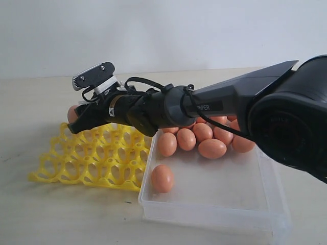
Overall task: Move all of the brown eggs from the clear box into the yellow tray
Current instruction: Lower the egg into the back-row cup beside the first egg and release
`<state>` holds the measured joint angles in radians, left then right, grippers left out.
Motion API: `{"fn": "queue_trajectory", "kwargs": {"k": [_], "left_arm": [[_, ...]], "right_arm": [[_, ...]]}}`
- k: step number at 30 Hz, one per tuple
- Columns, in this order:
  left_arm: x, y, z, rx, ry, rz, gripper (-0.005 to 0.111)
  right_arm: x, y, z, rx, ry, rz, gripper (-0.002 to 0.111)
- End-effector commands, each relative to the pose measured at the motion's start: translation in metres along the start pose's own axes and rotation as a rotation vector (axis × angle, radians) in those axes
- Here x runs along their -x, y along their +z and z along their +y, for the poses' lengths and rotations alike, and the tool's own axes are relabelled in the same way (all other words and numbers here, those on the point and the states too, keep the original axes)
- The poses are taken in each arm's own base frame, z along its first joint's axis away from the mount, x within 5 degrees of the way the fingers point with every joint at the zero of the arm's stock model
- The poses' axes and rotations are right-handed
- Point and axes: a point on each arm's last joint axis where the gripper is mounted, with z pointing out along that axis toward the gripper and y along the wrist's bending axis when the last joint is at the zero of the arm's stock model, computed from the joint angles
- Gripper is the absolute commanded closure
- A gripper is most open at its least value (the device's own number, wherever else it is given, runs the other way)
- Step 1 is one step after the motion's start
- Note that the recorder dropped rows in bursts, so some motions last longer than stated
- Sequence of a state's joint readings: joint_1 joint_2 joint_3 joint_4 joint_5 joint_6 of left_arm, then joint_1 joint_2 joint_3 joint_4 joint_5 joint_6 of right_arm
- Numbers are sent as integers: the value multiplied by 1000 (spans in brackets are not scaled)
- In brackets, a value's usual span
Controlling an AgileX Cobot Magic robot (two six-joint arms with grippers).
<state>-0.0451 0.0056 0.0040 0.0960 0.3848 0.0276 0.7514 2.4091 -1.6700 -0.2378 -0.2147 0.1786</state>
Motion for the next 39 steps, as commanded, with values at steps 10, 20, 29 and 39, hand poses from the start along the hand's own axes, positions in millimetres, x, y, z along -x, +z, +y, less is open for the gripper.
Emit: {"fn": "queue_trajectory", "kwargs": {"k": [10,20,29,39], "left_arm": [[2,-1,0,-4,-4,-16,107],[2,-1,0,-4,-4,-16,107],[2,-1,0,-4,-4,-16,107],[2,-1,0,-4,-4,-16,107]], "right_arm": [[3,0,2,4,4,-8,69],[4,0,2,5,4,-15,61],[6,0,3,8,1,-29,61],[6,0,2,7,3,-31,45]]}}
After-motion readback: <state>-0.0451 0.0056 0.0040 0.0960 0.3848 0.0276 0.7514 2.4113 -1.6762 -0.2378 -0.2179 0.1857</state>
